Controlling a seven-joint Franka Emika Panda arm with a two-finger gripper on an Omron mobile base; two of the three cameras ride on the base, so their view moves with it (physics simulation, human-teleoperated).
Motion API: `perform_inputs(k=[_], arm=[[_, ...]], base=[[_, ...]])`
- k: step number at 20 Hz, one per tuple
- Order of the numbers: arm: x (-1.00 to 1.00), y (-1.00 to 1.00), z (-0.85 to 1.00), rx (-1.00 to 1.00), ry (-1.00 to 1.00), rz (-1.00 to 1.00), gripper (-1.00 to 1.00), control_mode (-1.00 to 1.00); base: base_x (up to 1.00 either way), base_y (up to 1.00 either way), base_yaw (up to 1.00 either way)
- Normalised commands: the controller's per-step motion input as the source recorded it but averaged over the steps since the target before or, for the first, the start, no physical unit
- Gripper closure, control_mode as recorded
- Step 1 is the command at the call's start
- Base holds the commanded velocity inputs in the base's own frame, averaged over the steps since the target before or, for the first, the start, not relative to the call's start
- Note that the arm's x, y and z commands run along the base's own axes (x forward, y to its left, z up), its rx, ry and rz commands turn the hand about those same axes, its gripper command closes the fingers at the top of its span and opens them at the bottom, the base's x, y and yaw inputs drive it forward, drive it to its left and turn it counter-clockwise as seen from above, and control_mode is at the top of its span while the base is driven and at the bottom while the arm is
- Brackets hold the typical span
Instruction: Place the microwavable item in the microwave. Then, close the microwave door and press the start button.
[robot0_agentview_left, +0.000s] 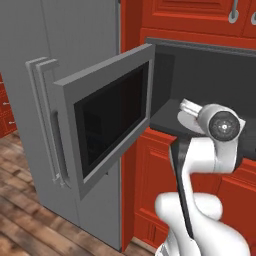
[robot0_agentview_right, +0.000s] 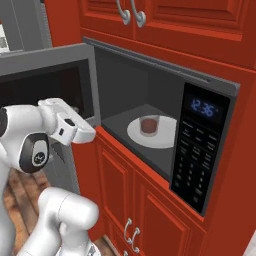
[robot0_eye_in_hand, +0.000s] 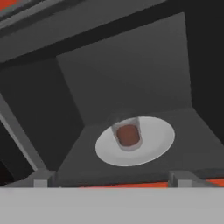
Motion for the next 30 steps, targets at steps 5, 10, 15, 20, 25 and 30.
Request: perform_inputs(k=[5, 10, 15, 20, 25, 30], arm=[[-0.57, 0.63, 0.02, -0.31, 0.02, 0.09, -1.00, -1.00], [-0.52, 0.58, 0.00, -0.34, 0.00, 0.10, -1.00, -1.00], [-0.53, 0.46, 0.00, -0.35, -0.03, 0.12, -1.00, -1.00], [-0.46, 0.60, 0.00, -0.38, -0.08, 0.12, -1.00, -1.00], [-0.12, 0.74, 0.00, -0.34, -0.02, 0.10, -1.00, -1.00], [0.00, 0.84, -0.02, -0.34, -0.02, 0.06, -1.00, -1.00]], base=[[0.00, 0.00, 0.00], [0.00, 0.00, 0.00], [0.00, 0.00, 0.00], [0.00, 0.00, 0.00], [0.00, 0.00, 0.00], [0.00, 0.00, 0.00]])
